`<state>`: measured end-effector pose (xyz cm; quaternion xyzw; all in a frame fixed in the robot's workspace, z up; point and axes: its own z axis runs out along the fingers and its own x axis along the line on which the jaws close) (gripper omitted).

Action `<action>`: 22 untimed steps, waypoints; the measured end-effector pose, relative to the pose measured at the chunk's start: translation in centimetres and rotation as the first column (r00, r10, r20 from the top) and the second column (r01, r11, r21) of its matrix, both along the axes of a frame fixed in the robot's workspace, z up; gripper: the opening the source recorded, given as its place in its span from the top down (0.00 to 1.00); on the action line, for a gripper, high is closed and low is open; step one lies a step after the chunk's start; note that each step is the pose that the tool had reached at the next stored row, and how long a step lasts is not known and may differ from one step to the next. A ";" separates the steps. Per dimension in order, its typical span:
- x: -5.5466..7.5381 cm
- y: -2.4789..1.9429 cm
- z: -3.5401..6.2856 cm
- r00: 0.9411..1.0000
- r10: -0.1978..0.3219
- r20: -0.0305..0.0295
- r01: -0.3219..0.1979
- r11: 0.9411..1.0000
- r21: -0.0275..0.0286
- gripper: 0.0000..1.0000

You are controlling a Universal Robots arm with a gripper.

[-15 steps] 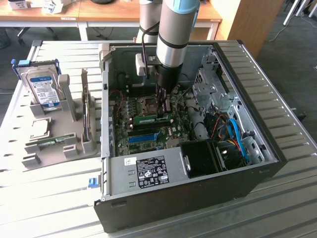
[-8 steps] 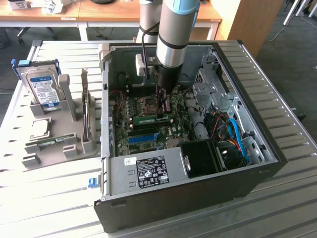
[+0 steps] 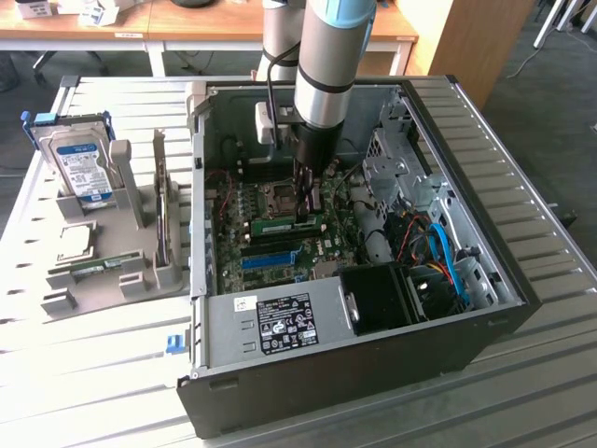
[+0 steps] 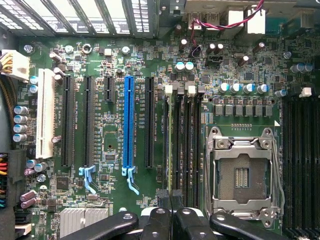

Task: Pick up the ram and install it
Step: 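Insert the ram into the slot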

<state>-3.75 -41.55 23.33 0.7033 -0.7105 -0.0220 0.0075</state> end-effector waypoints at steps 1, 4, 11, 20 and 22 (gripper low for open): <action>0.0 0.00 -0.02 1.000 0.000 0.000 0.000 1.000 0.000 0.88; 0.0 0.00 -0.03 1.000 0.000 0.000 0.000 1.000 0.000 0.88; 0.0 0.01 -0.11 1.000 0.000 0.000 0.000 1.000 0.000 0.88; 0.0 0.00 -0.22 1.000 0.000 0.000 0.000 1.000 0.000 0.88; 0.0 0.00 -0.24 1.000 0.000 0.000 0.000 1.000 0.000 0.88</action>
